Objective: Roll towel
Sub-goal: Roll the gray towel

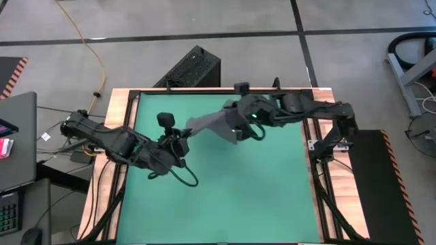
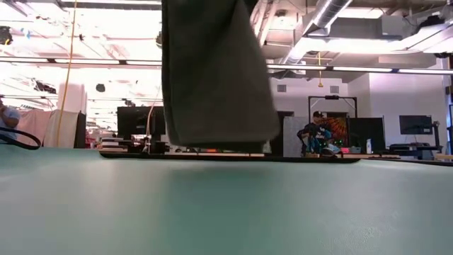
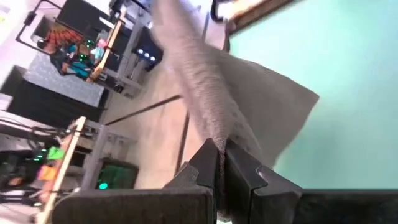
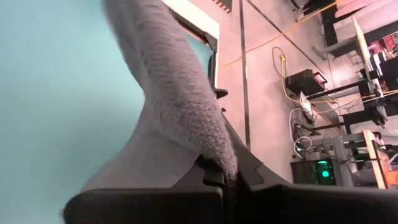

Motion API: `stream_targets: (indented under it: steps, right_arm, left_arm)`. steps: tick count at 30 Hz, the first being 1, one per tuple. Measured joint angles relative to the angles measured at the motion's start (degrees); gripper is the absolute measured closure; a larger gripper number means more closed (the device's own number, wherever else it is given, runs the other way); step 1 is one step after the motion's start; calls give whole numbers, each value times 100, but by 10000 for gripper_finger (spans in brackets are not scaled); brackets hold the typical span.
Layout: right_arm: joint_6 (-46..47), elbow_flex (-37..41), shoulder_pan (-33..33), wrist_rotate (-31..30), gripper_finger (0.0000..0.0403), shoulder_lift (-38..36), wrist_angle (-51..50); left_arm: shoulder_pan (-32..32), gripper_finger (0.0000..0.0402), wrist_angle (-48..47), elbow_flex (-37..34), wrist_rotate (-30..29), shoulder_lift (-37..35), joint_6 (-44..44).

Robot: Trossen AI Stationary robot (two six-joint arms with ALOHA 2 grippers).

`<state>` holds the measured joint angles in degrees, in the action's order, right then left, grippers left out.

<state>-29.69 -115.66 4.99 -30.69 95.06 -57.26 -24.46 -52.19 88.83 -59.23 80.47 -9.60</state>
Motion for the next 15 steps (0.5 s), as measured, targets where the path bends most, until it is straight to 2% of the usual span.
stream_targets:
  steps: [4, 11, 15]
  right_arm:
    - [477, -3, 507, -134, 388, -129, -229]
    - [1838, -2, 1608, -496, 388, -120, -1073]
    - [2768, 1, 2466, -526, 388, -19, -1388]
  left_arm:
    - [-74, 401, 87, 518, 316, -3, 393]
    - [-395, 401, 1060, 567, 2072, 165, 1344]
    - [-890, 401, 1490, 556, 2656, 547, 1373]
